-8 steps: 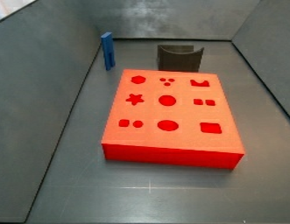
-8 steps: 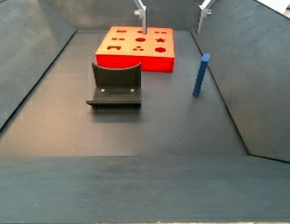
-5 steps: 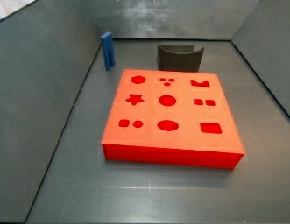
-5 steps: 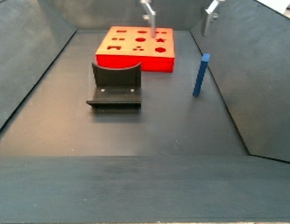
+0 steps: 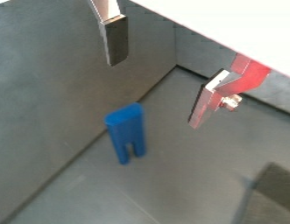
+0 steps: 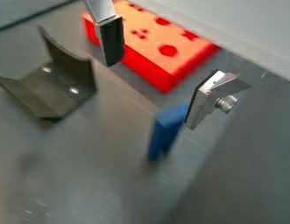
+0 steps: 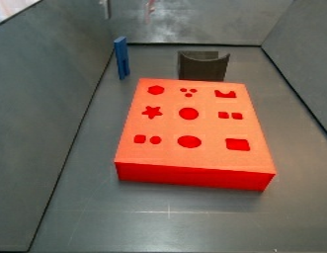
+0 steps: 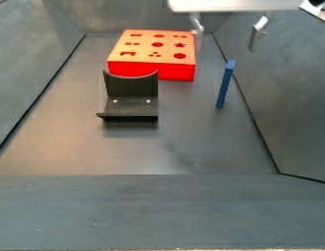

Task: Pick up the square-circle object. Move up. Rotate the square-circle object. Move to above the board. Insert the square-circle object.
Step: Pick up the square-circle object.

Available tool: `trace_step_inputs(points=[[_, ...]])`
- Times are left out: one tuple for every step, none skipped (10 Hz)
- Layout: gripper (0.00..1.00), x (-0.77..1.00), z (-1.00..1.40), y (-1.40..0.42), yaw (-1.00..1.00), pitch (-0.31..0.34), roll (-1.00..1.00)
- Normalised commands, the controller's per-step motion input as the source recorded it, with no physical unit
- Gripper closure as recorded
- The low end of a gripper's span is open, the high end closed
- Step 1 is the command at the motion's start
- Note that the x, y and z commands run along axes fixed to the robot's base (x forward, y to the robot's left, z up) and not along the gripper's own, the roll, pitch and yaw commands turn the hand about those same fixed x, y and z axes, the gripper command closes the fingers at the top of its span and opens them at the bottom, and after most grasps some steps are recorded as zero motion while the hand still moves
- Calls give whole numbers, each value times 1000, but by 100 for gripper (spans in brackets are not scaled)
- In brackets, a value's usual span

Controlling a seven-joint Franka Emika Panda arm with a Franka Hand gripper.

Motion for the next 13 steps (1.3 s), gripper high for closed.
trace_step_inputs(points=[[0, -131, -443, 0, -429, -31, -160], [0, -57, -549, -11, -371, -73, -154], [0, -57, -540, -29, -294, -106, -139], [0, -109, -557, -66, -226, -130, -81], [0, -203, -660, -31, -149, -164, -86], [0, -280, -586, -89, -97, -183, -41], [0, -223, -491, -31, -74, -181, -64], [0, -57, -349, 0, -74, -94, -91], [0, 0, -289, 0, -97, -47, -97], [0, 0, -166, 0, -111, 0, -67], [0, 123, -40, -29, -126, 0, -29], [0, 206, 0, -69, -151, 0, 0], [0, 171, 0, -77, -186, 0, 0]])
